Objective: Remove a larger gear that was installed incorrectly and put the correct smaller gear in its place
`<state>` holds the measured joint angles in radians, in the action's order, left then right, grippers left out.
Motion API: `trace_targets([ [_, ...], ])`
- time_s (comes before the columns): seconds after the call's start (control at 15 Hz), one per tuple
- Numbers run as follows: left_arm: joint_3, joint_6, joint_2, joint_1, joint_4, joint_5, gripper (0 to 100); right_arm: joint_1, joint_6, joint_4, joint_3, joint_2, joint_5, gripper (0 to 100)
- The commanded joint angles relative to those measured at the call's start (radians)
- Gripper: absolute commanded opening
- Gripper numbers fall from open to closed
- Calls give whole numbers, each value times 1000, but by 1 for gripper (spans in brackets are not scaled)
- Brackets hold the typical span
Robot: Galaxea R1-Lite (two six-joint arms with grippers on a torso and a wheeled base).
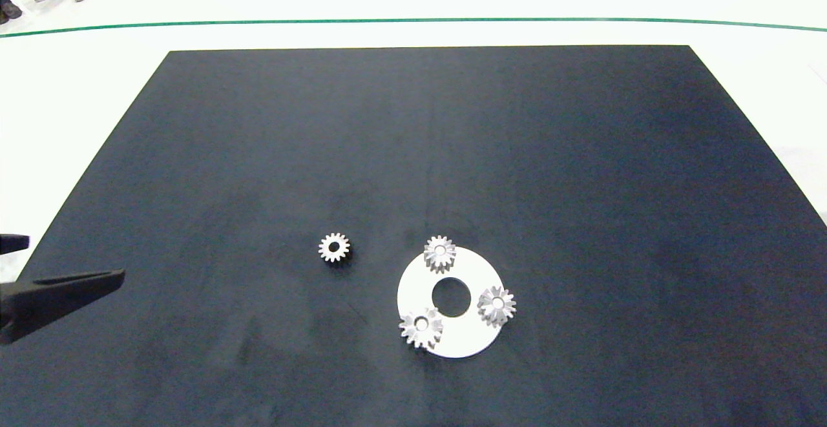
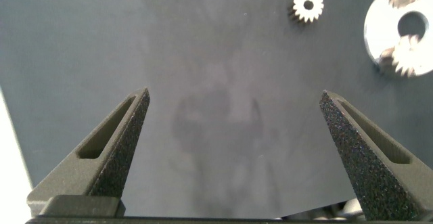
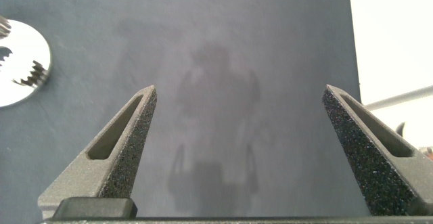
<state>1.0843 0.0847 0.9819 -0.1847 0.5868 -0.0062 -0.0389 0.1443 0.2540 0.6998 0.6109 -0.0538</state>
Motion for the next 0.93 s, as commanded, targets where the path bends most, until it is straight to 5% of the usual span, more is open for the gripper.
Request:
trace_targets([
  [0.07,111,-72,176,-18,24,80,100,-251,20,5,222,385,-1,100],
  [0.2,120,-72,167,14,22,133,100,-414,20,4,311,540,-17,100],
  [0.53,171,-69,61,57,27,138,100,-727,24,13,564,866,-138,100],
  [0.93,224,-54,-12,102,108,146,100,-897,20,191,731,1081,-152,100],
])
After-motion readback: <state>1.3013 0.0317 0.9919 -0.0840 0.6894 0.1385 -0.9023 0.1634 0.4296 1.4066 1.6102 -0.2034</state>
